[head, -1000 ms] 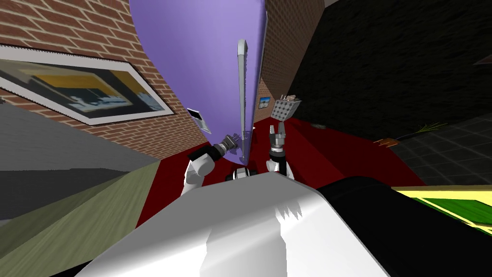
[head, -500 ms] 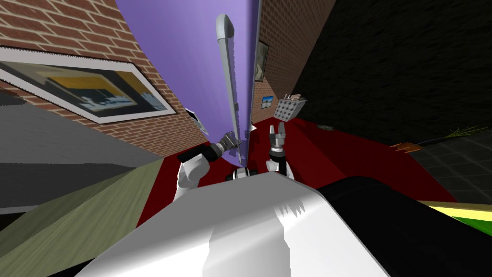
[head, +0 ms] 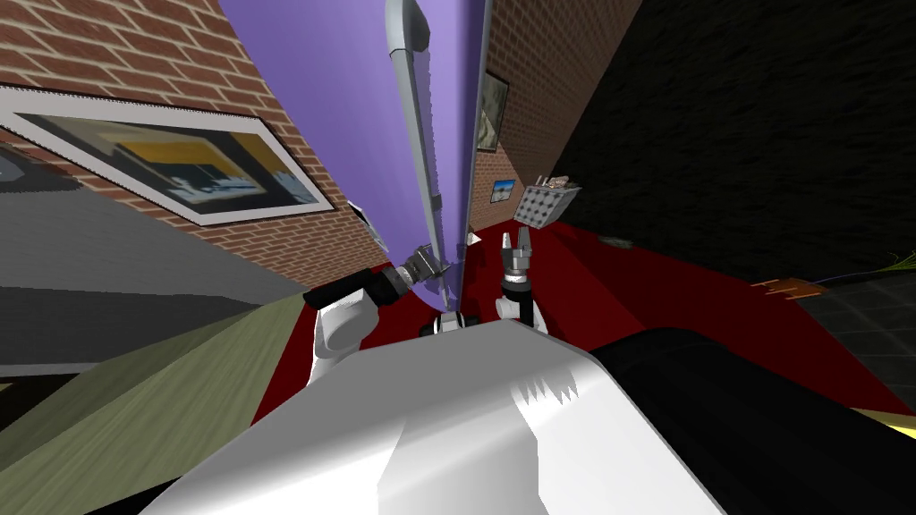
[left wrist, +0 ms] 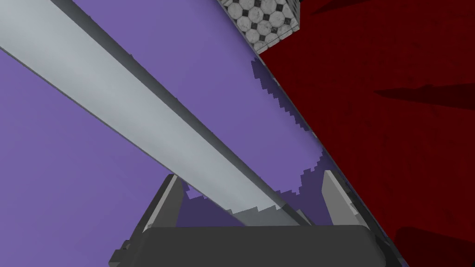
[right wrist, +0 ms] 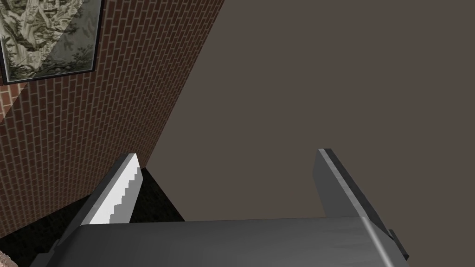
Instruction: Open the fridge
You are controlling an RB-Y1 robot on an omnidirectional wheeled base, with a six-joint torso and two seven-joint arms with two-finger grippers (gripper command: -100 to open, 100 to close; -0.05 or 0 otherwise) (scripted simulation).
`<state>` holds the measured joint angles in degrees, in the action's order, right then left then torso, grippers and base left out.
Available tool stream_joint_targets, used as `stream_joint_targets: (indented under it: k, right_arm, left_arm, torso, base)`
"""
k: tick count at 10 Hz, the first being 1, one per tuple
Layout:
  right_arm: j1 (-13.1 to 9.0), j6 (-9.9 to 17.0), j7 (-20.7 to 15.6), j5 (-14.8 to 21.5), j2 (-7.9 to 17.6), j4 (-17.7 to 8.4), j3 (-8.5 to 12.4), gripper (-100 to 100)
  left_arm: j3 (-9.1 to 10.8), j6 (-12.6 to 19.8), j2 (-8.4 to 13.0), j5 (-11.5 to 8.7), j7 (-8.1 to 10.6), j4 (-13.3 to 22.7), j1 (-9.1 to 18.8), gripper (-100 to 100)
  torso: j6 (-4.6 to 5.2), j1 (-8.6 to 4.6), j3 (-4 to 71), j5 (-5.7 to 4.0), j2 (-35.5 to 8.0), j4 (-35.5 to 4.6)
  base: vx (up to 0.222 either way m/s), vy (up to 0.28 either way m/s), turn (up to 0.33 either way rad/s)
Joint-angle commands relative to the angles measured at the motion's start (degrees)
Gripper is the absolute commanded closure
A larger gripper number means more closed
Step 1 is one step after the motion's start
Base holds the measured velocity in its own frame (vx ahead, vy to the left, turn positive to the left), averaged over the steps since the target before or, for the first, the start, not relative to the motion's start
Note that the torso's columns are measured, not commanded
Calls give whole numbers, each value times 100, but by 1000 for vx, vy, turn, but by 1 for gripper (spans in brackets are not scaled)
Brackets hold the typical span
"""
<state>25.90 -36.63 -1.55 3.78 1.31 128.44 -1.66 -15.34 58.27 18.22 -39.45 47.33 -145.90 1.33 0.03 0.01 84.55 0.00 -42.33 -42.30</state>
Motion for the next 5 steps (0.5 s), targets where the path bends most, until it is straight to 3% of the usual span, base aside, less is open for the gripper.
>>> stream_joint_targets:
  k: [1,5]
  right_arm:
    - [0,0,0,0,0,0,0,0]
    - [0,0,0,0,0,0,0,0]
  left_arm:
    - [-1,-2,-1,1,-1,2,0,0]
    - [-1,-2,-1,1,-1,2,0,0]
  torso:
    - [-2,5,-4,2,-5,-1]
    - [-3,-1,3,0,6,2]
  base:
    - [0,0,0]
    - [0,0,0]
